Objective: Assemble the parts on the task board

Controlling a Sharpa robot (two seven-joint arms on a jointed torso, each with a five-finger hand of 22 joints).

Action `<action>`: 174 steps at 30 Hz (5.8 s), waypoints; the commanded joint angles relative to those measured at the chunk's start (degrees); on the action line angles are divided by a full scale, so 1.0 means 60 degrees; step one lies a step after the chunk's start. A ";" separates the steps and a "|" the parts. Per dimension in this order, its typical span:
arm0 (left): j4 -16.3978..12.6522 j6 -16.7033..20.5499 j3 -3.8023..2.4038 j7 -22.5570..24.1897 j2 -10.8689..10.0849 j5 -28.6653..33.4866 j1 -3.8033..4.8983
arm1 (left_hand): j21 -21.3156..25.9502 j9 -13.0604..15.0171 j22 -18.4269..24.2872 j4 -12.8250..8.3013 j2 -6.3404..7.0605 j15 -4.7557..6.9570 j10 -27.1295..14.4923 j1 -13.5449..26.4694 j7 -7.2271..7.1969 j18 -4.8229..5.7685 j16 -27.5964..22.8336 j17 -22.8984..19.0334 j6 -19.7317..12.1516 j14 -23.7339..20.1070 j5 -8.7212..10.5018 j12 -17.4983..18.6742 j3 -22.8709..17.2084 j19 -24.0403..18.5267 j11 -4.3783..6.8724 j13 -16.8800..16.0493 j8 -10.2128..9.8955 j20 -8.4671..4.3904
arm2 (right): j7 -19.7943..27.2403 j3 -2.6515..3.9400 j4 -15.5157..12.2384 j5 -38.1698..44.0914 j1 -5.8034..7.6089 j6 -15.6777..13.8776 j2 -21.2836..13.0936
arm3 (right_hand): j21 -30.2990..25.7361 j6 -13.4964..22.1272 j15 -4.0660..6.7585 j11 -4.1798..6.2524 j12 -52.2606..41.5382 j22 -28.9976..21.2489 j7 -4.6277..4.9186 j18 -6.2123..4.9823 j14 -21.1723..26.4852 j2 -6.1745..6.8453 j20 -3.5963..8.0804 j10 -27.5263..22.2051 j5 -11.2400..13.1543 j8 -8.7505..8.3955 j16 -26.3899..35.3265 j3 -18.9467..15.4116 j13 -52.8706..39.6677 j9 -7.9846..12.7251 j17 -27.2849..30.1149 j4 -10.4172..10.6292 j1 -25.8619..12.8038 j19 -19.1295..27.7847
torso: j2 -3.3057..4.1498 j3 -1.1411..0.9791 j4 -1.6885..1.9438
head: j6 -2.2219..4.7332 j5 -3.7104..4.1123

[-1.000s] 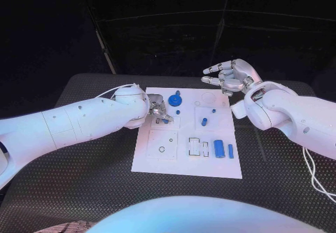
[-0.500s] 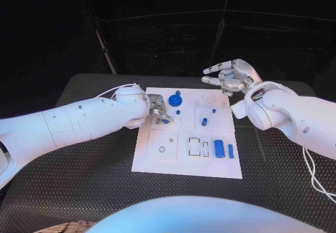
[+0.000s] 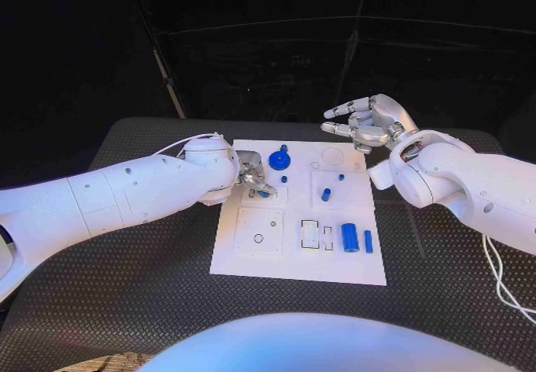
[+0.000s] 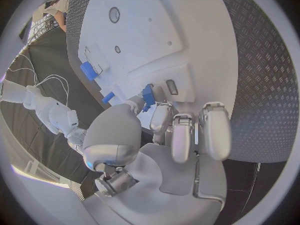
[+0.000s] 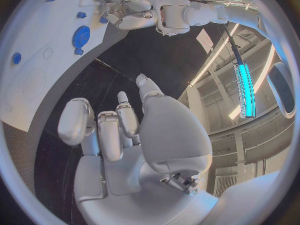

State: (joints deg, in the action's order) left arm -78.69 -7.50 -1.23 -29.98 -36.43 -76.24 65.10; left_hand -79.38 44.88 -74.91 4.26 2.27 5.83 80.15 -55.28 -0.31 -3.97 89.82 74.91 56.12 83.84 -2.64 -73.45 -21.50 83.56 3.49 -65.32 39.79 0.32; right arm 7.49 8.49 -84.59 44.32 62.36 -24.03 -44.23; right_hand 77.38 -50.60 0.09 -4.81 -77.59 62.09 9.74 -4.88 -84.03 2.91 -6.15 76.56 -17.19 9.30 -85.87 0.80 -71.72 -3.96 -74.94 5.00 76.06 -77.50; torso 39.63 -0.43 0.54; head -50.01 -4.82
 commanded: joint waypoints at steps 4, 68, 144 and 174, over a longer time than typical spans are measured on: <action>0.0114 -0.0413 0.0112 -0.0318 0.0021 0.0127 -0.0139 | 0.0044 -0.0003 -0.0959 0.0068 -0.0048 0.0069 -0.0039 -0.0003 0.0045 0.0163 0.0029 0.2516 0.0006 0.1026 -0.0012 -0.0001 0.0134 0.0004 0.0024 0.0023 0.0045 -0.0017 | 0.0063 0.0006 -0.0024 0.0011 0.0016 0.0049 0.0001 | -0.0042 0.0034 -0.0027 0.0040 -0.0026 -0.0009 -0.0032 -0.0072 -0.0633 0.0002 0.0011 -0.0025 0.0031 0.0040 0.0036 -0.0059 0.0013 0.0000 -0.0840 -0.0018 -0.0090 0.0046 | 0.0007 0.0000 0.0004 | 0.0007 0.0010; -0.0230 -0.0099 0.0115 -0.0317 -0.0145 0.0227 -0.0147 | 0.0136 -0.0090 -0.0991 -0.0443 -0.1218 0.0081 -0.0122 -0.0948 0.0066 0.0156 0.0029 0.2516 -0.0266 0.1026 -0.0020 0.0050 -0.1248 0.0006 0.0021 0.0113 0.0030 -0.0041 | 0.0051 0.0006 -0.0025 0.0011 0.0015 0.0076 -0.0023 | -0.0044 0.0036 -0.0026 0.0040 -0.0026 -0.0012 -0.0033 -0.0072 -0.0632 -0.0004 0.0011 -0.0027 0.0026 0.0046 0.0039 -0.0075 0.0017 0.0000 -0.0835 -0.0007 -0.0107 0.0046 | -0.0001 0.0002 0.0001 | 0.0002 -0.0003; -0.0796 0.2354 0.0111 -0.0129 -0.0494 0.0094 -0.0423 | 0.0169 -0.0210 -0.1054 0.0432 -0.0562 0.0052 -0.0112 0.0382 0.0113 0.0157 0.0029 0.2516 -0.0232 0.1026 -0.0011 0.0054 -0.1389 0.0037 -0.0022 0.0174 0.0017 -0.0011 | 0.0061 0.0005 0.0024 0.0011 0.0014 0.0060 -0.0065 | -0.0061 0.0040 -0.0025 0.0041 -0.0022 -0.0038 -0.0035 -0.0076 -0.0629 -0.0044 0.0012 -0.0039 0.0017 0.0071 0.0051 -0.0135 0.0037 0.0001 -0.0817 0.0059 -0.0198 0.0054 | 0.0001 0.0004 0.0007 | 0.0121 0.0043; -0.0877 0.2249 0.0106 -0.0129 -0.0584 0.0367 -0.0423 | 0.0199 -0.0441 -0.1091 0.1398 -0.0191 0.0043 -0.0122 0.1439 0.0134 0.0157 0.0029 0.2516 -0.0151 0.1026 -0.0010 0.0045 -0.0905 0.0052 -0.0042 0.0189 -0.0184 -0.0002 | 0.0074 0.0004 0.0096 0.0011 0.0012 0.0045 -0.0041 | -0.0067 0.0046 -0.0026 0.0040 -0.0020 -0.0048 -0.0034 -0.0078 -0.0629 -0.0051 0.0012 -0.0044 0.0015 0.0075 0.0052 -0.0157 0.0045 0.0002 -0.0816 0.0083 -0.0231 0.0058 | 0.0001 0.0003 0.0005 | 0.0129 0.0027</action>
State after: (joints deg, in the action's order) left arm -83.78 6.33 -0.56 -30.71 -39.89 -74.82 62.52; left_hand -78.40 42.27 -74.90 12.64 0.94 6.04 79.43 -46.80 0.43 -3.98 89.82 74.90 54.79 84.06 -2.89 -73.23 -27.06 83.55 3.58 -64.23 39.07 0.32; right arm 7.50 8.49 -83.96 44.32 62.34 -23.78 -44.51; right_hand 77.18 -50.60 0.09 -4.81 -77.59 61.87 9.74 -4.88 -84.03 2.45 -6.15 76.56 -17.19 9.54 -85.87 0.03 -71.54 -3.96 -74.92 5.44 75.15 -77.50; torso 39.66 -0.40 0.58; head -49.25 -4.65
